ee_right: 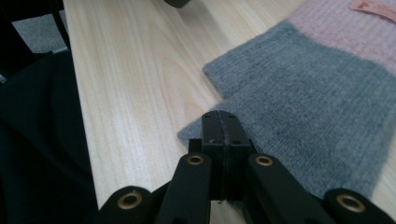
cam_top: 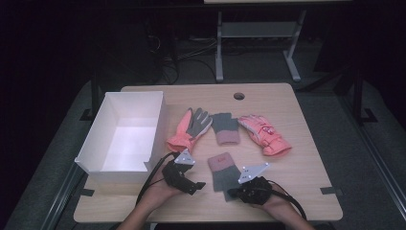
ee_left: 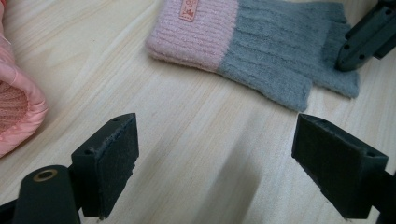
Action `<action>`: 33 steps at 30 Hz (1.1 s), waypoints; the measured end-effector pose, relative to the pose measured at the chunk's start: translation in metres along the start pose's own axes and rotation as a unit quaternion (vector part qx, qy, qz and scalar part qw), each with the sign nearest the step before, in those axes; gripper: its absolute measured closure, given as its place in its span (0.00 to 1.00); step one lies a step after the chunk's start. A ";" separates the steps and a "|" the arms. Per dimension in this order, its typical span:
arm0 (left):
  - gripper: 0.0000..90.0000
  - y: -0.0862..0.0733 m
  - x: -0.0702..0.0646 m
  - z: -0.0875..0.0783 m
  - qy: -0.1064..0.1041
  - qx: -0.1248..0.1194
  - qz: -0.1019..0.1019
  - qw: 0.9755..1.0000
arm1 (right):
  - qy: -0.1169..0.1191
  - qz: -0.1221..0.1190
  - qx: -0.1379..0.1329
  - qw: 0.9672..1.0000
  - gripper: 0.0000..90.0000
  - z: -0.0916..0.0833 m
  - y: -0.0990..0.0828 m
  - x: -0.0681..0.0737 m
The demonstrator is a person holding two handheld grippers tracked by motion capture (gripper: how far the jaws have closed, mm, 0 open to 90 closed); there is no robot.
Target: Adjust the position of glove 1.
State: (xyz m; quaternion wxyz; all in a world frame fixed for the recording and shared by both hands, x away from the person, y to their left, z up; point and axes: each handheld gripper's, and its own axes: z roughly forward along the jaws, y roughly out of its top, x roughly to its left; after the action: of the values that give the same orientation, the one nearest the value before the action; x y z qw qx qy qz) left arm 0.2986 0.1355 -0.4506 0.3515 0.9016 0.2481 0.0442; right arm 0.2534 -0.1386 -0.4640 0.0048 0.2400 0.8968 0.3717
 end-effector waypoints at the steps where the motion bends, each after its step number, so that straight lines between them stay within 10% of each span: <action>1: 0.16 0.000 0.000 0.000 0.000 0.000 -0.001 1.000 | -0.004 -0.002 0.001 1.000 1.00 -0.001 -0.001 -0.002; 15: 0.16 -0.001 0.001 -0.001 0.001 -0.001 -0.002 1.000 | -0.064 0.037 0.004 0.997 1.00 -0.023 -0.013 -0.030; 25: 0.18 -0.001 0.000 -0.001 -0.001 -0.007 -0.007 1.000 | -0.122 0.085 0.004 0.989 1.00 -0.045 -0.027 -0.062; 29: 0.29 0.006 0.000 -0.002 0.002 -0.012 0.002 1.000 | -0.121 0.093 -0.017 0.988 1.00 -0.050 -0.027 -0.061; 33: 0.61 0.022 0.003 -0.002 -0.002 -0.020 0.006 1.000 | -0.122 0.097 -0.027 0.987 1.00 -0.053 -0.026 -0.061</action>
State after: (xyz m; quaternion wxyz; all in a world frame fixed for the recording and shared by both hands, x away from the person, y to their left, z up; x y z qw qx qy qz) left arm 0.3098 0.1247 -0.4350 0.3697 0.8960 0.2411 0.0490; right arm 0.2864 -0.2165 -0.4531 0.0843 0.3695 0.8515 0.3624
